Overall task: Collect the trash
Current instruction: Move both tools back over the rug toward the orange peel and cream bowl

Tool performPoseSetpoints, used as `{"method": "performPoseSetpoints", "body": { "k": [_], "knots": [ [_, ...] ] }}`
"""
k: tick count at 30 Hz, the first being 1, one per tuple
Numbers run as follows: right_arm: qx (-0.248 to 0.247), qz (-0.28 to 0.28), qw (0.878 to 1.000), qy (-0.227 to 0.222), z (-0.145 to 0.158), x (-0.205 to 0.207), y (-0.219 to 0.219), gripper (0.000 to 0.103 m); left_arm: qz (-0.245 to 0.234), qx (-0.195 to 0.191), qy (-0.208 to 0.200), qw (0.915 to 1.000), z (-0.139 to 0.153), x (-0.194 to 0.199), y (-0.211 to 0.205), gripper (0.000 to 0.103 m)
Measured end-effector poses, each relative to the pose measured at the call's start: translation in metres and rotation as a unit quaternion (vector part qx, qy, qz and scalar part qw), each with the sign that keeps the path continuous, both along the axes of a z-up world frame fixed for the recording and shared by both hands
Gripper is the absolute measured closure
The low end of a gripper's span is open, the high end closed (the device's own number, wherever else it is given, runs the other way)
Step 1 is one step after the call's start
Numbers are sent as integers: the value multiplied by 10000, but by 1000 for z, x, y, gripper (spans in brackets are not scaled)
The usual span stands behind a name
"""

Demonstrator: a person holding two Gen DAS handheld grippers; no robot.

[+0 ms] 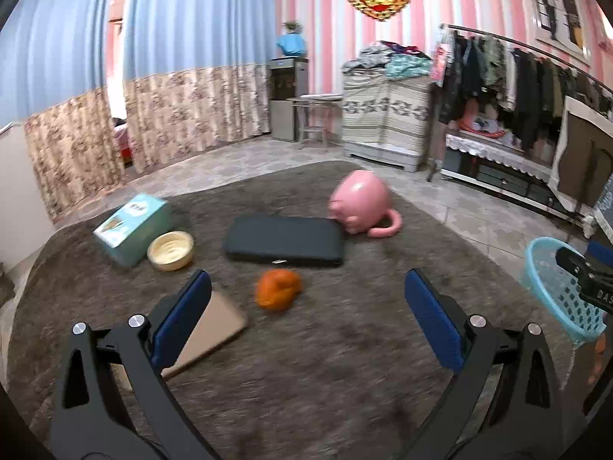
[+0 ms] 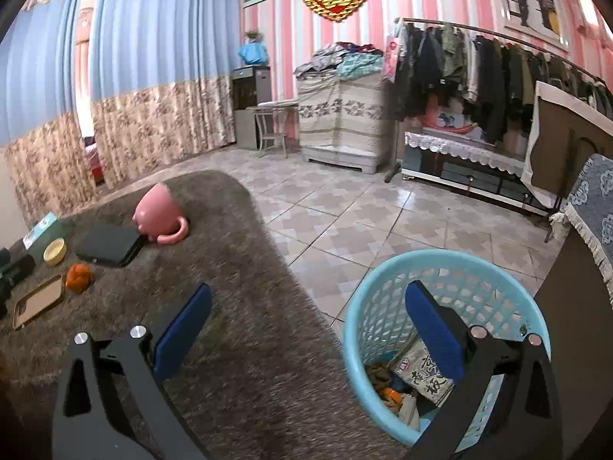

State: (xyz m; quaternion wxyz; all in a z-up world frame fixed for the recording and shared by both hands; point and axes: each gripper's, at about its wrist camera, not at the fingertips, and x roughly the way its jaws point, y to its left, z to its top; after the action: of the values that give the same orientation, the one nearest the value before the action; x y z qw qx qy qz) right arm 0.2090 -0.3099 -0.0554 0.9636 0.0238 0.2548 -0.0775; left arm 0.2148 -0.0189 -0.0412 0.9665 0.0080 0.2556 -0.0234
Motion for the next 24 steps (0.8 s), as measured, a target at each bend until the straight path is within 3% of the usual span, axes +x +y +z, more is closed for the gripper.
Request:
{"method": "performPoseSetpoints", "body": {
  "k": [14,24],
  "knots": [
    [266,362,9984,333,-16,10,26,4,757,0,376,9964,-24,-4,96,6],
    [-17,1037,9936,453,-20,39,105,4,1141,-17,391,9927,-23,6,153,6]
  ]
}}
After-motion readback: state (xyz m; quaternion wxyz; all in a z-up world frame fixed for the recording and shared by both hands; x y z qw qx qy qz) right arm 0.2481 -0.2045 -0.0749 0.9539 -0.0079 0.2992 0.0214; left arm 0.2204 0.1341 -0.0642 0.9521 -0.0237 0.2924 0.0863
